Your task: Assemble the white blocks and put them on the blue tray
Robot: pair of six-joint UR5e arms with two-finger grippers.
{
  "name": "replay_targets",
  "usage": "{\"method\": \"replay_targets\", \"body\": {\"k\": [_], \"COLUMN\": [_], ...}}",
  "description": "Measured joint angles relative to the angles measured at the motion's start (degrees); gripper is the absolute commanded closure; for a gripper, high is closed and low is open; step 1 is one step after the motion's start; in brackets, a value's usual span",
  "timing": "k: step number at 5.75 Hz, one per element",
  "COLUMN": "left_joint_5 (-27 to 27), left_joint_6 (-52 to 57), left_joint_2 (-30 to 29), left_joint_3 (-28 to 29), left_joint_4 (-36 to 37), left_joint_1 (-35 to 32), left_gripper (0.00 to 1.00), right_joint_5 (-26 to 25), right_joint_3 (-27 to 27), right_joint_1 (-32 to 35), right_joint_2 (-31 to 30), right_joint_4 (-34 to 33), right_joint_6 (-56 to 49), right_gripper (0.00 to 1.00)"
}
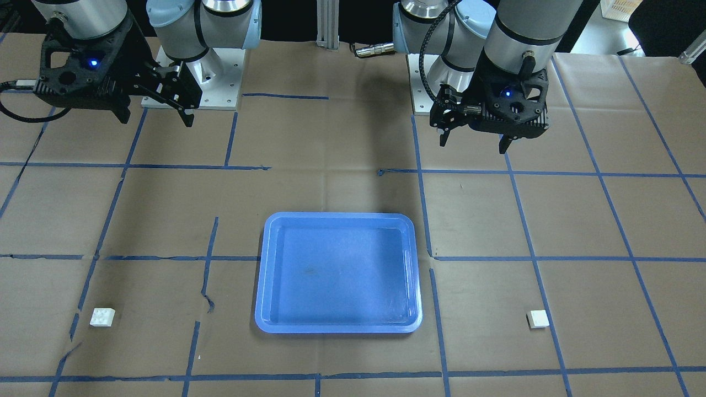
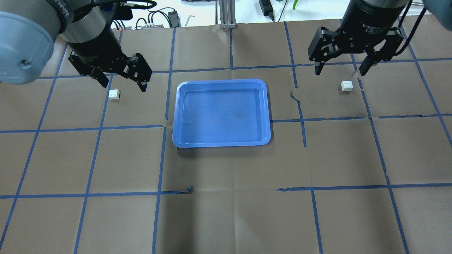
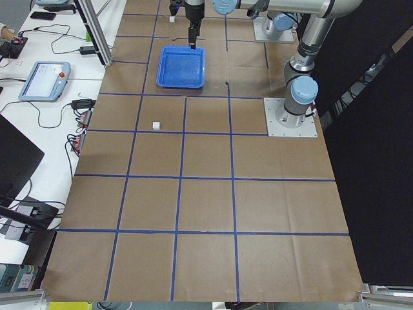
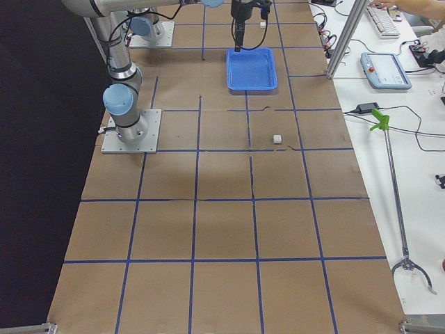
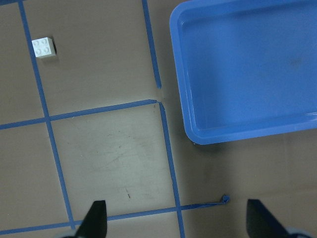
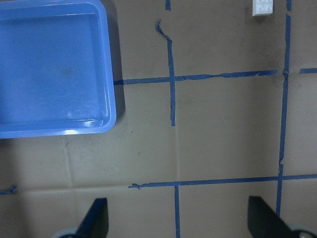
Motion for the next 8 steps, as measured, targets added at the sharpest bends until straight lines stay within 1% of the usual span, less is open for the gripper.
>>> {"method": "replay_targets", "body": {"k": [2, 3, 4, 5, 6, 8], "left_joint_5": [0.01, 0.02, 0.08, 1.09, 2.64, 3.67], "left_joint_6": [0.09, 0.54, 1.80, 3.13, 4.12, 6.58], "left_joint_2": [-0.04, -0.73, -2.92, -7.16, -13.32, -25.04], "left_joint_3": [-0.53, -0.29, 0.28, 1.38, 3.61, 7.36], "left_joint_4": [0.03, 0.07, 0.44, 1.98, 5.74, 16.79], "left_joint_1": [0.44, 2.70, 6.27, 9.04, 10.44, 11.20], "left_gripper": [0.01, 0.01, 0.01, 0.01, 0.01, 0.01], "right_joint_5": [0.12, 0.15, 0.15, 0.06, -0.14, -0.30], "right_joint_3": [0.00, 0.00, 0.00, 0.00, 0.00, 0.00], "right_joint_1": [0.00, 0.00, 0.00, 0.00, -0.14, -0.48], "right_joint_2": [-0.07, -0.06, -0.03, -0.01, 0.03, 0.11], "right_joint_4": [0.07, 0.11, 0.16, 0.17, 0.15, -0.36], "right_joint_6": [0.00, 0.00, 0.00, -0.05, -1.79, -12.96], "right_gripper": [0.00, 0.00, 0.00, 0.00, 0.00, 0.00]}}
